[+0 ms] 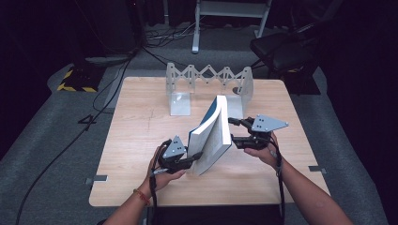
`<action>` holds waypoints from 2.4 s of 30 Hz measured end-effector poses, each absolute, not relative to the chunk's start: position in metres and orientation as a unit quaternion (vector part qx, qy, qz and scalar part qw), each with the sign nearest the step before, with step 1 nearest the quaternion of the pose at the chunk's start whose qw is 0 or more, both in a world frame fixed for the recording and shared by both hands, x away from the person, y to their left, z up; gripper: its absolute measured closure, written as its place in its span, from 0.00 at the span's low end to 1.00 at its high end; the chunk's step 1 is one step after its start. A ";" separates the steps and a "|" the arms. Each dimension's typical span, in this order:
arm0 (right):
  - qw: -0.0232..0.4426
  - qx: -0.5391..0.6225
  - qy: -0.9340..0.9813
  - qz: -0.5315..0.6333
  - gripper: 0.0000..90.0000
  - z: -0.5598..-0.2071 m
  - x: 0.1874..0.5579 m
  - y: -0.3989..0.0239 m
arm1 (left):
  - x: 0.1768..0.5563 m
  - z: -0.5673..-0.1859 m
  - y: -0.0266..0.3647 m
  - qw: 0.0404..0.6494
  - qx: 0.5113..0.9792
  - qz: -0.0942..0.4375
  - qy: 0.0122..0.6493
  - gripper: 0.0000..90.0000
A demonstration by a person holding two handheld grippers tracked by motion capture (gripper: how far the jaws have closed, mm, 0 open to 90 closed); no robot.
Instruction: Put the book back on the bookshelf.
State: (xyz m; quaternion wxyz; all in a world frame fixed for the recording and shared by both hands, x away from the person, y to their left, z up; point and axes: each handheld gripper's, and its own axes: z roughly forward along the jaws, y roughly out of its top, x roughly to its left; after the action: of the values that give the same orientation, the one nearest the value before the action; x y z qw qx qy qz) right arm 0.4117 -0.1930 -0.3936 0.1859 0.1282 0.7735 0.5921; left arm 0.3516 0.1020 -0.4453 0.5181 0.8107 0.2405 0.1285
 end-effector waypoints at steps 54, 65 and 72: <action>0.175 0.119 0.802 0.558 0.42 -0.421 0.383 -0.223 | 0.333 -0.436 0.016 0.453 0.847 0.178 0.213 0.27; 0.181 0.129 0.800 0.557 0.39 -0.422 0.383 -0.222 | 0.338 -0.448 0.004 0.460 0.823 0.198 0.269 0.31; 0.190 0.134 0.799 0.555 0.38 -0.422 0.383 -0.223 | 0.340 -0.451 0.005 0.464 0.816 0.197 0.284 0.44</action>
State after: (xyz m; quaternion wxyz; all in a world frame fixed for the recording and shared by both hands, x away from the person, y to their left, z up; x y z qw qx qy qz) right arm 0.3827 -0.2228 -0.4217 0.1900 0.1337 0.7988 0.5550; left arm 0.3404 0.0047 -0.4514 0.4639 0.8156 0.2844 0.1966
